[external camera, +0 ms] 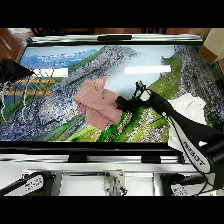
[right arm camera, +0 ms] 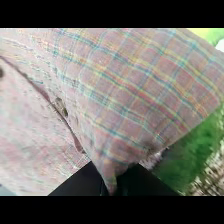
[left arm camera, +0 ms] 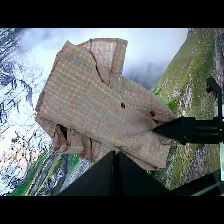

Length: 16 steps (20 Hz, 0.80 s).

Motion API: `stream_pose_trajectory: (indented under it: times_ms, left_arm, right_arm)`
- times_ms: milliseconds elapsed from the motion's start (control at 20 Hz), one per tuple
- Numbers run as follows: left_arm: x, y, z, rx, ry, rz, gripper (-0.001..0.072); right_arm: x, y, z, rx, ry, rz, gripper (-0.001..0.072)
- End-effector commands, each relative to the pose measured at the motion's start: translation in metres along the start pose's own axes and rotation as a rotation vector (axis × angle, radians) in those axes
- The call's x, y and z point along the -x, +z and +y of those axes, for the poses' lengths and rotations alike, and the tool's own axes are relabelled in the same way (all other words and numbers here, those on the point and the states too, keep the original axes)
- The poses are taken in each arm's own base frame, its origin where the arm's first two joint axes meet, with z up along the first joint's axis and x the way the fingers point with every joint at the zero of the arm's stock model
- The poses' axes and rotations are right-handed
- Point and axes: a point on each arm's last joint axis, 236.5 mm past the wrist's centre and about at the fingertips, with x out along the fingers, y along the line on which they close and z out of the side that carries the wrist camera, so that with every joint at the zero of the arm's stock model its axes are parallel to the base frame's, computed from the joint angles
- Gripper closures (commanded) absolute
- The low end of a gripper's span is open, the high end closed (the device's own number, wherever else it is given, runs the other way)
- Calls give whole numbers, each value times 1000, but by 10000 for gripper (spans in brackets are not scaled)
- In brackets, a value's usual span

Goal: Fold the shirts.

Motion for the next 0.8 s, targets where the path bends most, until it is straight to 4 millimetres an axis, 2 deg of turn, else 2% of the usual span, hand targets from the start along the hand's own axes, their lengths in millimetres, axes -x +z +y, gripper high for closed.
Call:
stream_pose_trajectory:
  times_ms: [0, 50, 150, 250, 350, 500, 550, 750]
  left_arm:
    - [0, 0, 0, 0, 1, -2, 681]
    - [0, 0, 0, 0, 1, -2, 681]
    - [0, 0, 0, 0, 1, -2, 681]
    - [0, 0, 0, 0, 1, -2, 681]
    - [0, 0, 0, 0, 1, -2, 681]
    - [0, 0, 0, 0, 0, -2, 681]
    - [0, 0, 0, -1, 1, -2, 681]
    - [0, 0, 0, -5, 0, -2, 681]
  right_arm:
    - [52, 44, 32, 143, 82, -151, 657]
    - [82, 61, 37, 177, 85, -206, 657]
    - [146, 92, 32, 216, 46, -305, 657]
    - [209, 112, 7, 201, -35, -381, 657]
    - [268, 119, -29, 156, -141, -432, 658]
    - [345, 112, -80, 56, -247, -514, 657]
    - [366, 106, -94, 18, -272, -537, 657]
    - [429, 72, -152, -144, -386, -584, 657]
